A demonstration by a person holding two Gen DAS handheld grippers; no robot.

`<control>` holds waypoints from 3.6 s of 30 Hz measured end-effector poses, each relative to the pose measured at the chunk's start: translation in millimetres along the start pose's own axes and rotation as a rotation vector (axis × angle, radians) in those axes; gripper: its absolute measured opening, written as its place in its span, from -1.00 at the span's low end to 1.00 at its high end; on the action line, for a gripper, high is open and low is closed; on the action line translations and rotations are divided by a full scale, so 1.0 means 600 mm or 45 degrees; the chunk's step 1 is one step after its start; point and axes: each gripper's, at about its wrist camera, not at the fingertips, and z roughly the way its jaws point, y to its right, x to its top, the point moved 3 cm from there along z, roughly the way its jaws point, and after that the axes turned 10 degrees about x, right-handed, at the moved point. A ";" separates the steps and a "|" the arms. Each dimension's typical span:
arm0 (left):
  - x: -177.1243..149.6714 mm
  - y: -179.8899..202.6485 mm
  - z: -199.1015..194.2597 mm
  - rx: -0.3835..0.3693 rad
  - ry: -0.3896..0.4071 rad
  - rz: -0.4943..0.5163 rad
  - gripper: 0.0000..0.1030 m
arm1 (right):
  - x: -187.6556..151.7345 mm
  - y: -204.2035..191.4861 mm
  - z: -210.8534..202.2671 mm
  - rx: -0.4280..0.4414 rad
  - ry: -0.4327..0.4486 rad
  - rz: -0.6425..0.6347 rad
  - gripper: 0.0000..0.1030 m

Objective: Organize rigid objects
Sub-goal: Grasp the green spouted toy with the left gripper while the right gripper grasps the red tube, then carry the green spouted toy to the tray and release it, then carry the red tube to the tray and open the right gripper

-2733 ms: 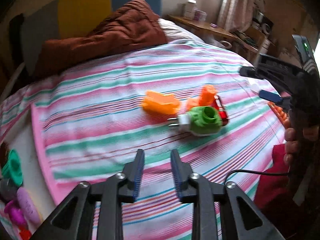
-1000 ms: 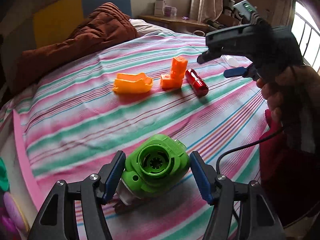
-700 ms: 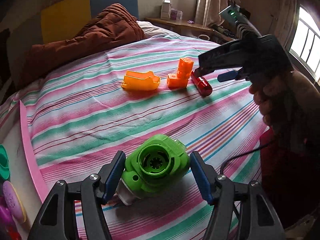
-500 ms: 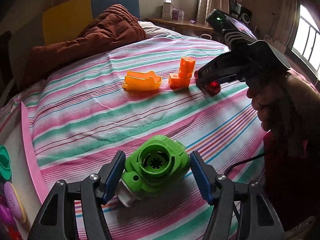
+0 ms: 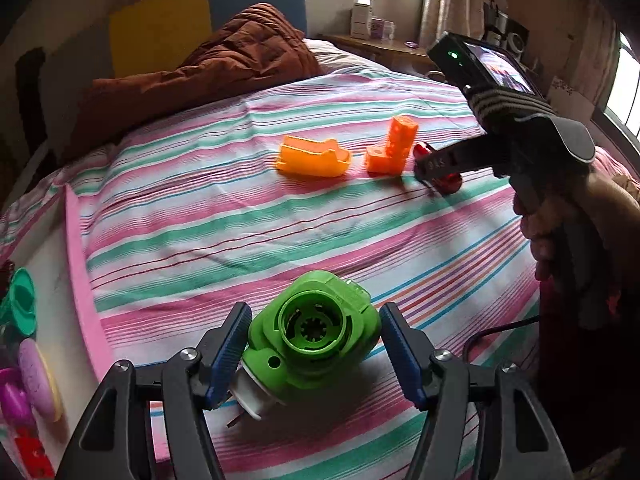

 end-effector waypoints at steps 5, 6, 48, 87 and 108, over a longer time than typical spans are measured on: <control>0.004 -0.019 -0.025 0.029 0.029 -0.034 0.30 | 0.003 0.006 0.002 0.021 0.004 0.036 -0.38; 0.006 -0.024 -0.033 0.033 0.041 -0.044 0.30 | 0.003 0.004 0.001 0.021 0.006 0.037 -0.38; 0.045 -0.434 -0.005 0.119 -0.052 -0.889 0.30 | 0.003 -0.016 -0.001 -0.031 0.026 -0.071 -0.49; -0.040 -0.329 -0.140 0.473 0.101 -0.513 0.10 | 0.006 -0.017 0.004 -0.053 0.039 -0.097 -0.49; -0.065 -0.323 -0.187 0.478 0.175 -0.508 0.10 | -0.012 -0.027 -0.007 -0.053 -0.006 -0.109 -0.49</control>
